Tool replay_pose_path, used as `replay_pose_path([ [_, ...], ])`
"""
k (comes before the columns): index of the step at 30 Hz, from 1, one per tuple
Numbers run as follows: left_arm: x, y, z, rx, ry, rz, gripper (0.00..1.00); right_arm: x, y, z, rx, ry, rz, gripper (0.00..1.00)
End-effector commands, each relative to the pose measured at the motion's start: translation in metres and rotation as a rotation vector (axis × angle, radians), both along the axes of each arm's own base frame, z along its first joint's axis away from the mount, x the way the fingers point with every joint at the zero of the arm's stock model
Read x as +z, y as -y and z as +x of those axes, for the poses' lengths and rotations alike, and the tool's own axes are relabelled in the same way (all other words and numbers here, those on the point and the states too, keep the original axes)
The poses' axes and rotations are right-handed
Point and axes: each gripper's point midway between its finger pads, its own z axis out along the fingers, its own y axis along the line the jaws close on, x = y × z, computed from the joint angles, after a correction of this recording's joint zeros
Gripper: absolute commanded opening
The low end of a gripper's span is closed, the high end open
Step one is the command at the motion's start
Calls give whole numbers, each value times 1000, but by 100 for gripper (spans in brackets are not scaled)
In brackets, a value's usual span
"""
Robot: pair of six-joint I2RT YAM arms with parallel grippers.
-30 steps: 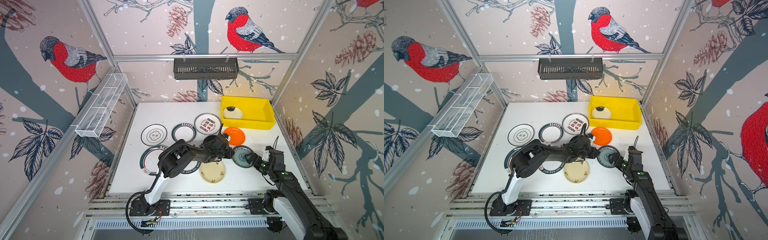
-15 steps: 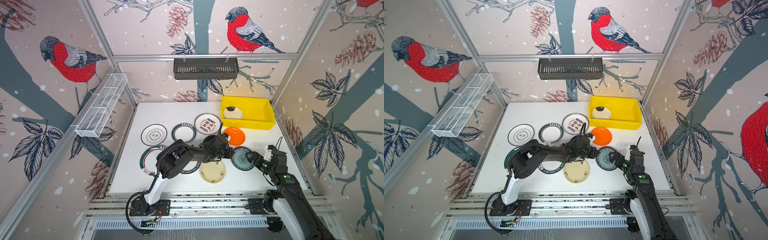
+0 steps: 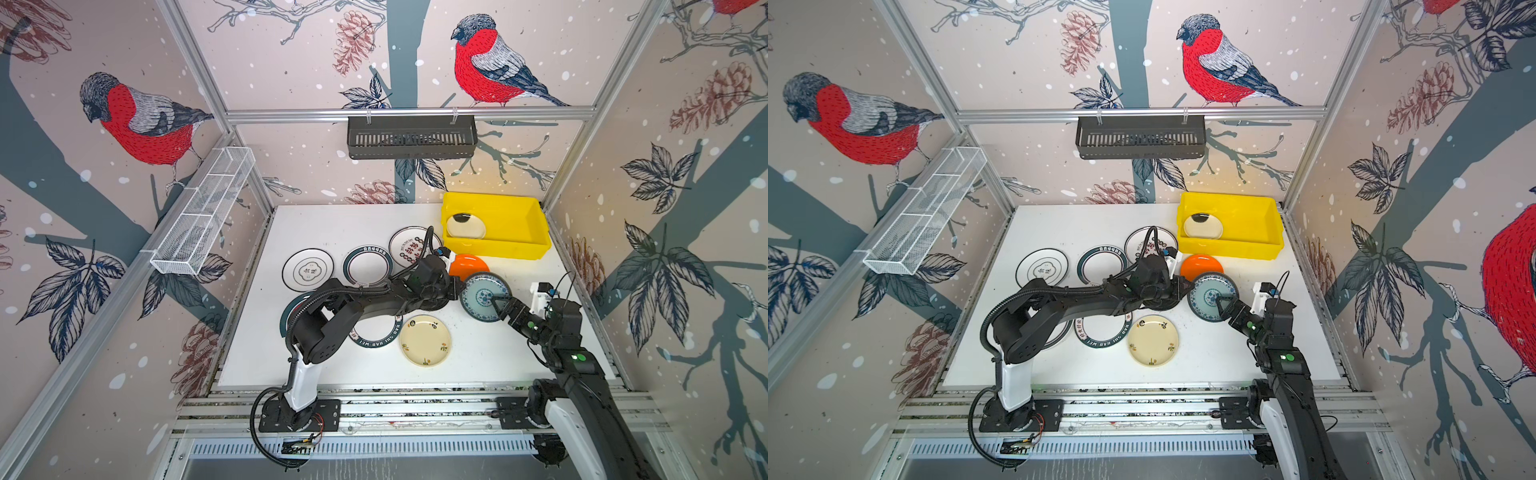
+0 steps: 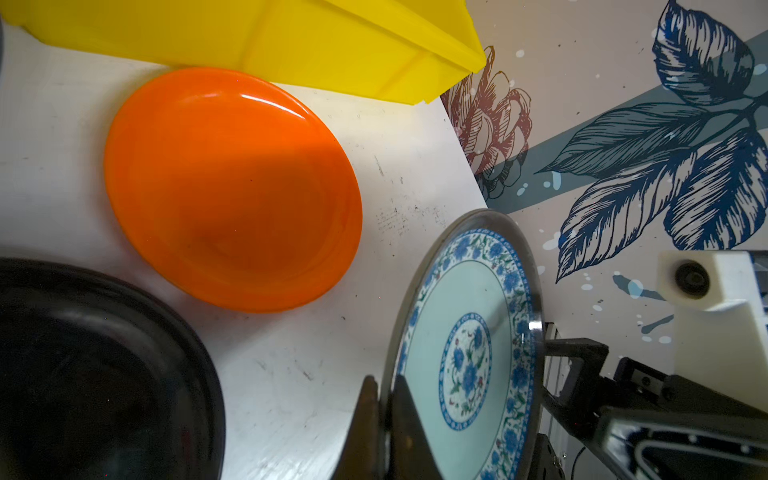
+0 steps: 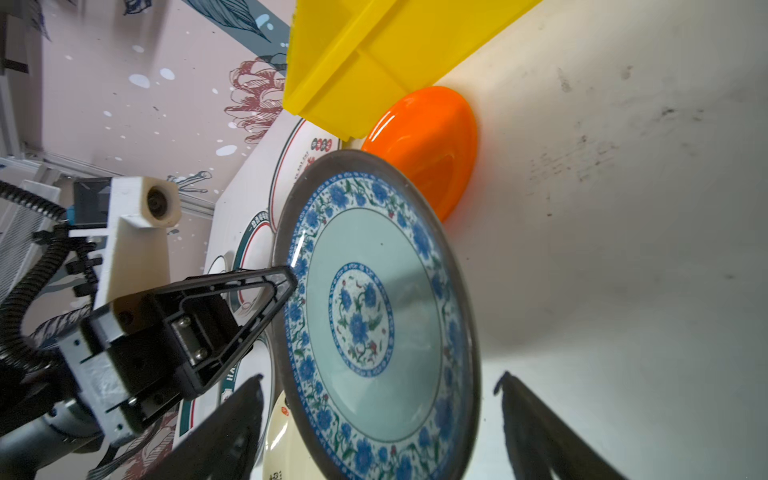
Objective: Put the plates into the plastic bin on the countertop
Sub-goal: 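Tilt the floral plate up and lift it with the right gripper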
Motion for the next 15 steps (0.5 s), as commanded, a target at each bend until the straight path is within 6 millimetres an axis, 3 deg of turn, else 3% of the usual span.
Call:
replay_pose_path([
  [1,25,3,-1,-26,14,-93,0,23,-11,6,48,87,62,72],
  [3,32,1,1,-13,27,-105,0,30,-14,9,57,105,82,63],
  [10,40,-5,7,7,23,-155,0,43,-14,18,48,123,73,49],
  [15,43,-5,4,0,24,-174,0,46,-18,22,63,122,79,22],
])
